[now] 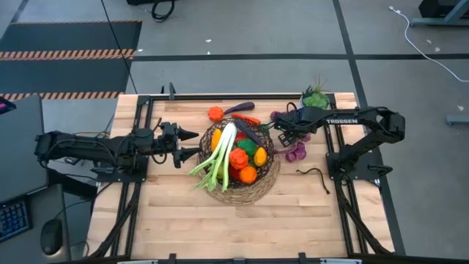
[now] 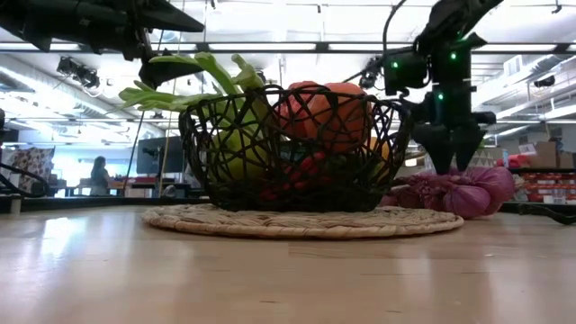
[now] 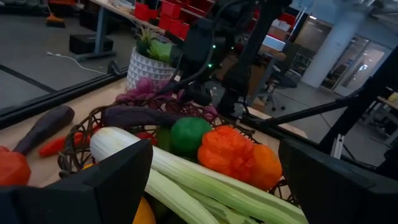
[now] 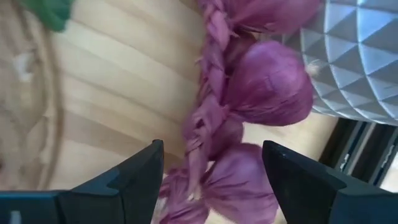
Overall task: Build produce basket
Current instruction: Put the purple garlic into the black basket
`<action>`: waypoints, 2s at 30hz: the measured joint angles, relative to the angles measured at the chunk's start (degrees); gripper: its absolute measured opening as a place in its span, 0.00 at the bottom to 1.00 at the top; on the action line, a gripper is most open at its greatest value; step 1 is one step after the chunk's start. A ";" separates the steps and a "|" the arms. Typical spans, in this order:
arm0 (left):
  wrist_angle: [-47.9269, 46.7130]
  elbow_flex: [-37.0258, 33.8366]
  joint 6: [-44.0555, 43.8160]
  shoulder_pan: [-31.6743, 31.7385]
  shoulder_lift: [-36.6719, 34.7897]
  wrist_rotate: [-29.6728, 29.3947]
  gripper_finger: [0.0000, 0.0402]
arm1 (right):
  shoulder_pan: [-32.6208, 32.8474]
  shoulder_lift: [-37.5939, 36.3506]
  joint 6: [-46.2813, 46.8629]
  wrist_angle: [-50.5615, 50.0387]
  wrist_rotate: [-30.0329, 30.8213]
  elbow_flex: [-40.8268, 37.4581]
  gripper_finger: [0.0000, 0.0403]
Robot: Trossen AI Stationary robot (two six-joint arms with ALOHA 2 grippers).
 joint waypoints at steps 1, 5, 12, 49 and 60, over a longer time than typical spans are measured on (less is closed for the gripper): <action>-0.02 0.00 0.00 0.00 0.00 -0.09 0.88 | -0.48 0.00 -0.02 0.52 0.14 -0.48 0.68; -0.03 0.00 0.00 0.00 0.00 -0.11 0.88 | -1.89 0.00 -0.39 4.76 -1.58 -2.81 0.68; -0.08 0.00 -0.02 0.00 0.00 -0.09 0.88 | -4.41 0.00 -1.57 12.48 -3.89 -7.23 0.68; -0.28 0.00 -0.46 -0.87 0.00 -0.07 0.88 | 1.46 0.04 -9.14 -1.08 -5.67 12.17 0.31; -0.23 0.00 -0.50 -0.87 0.00 -0.07 0.88 | 12.83 0.00 -9.54 4.26 -2.81 29.40 0.31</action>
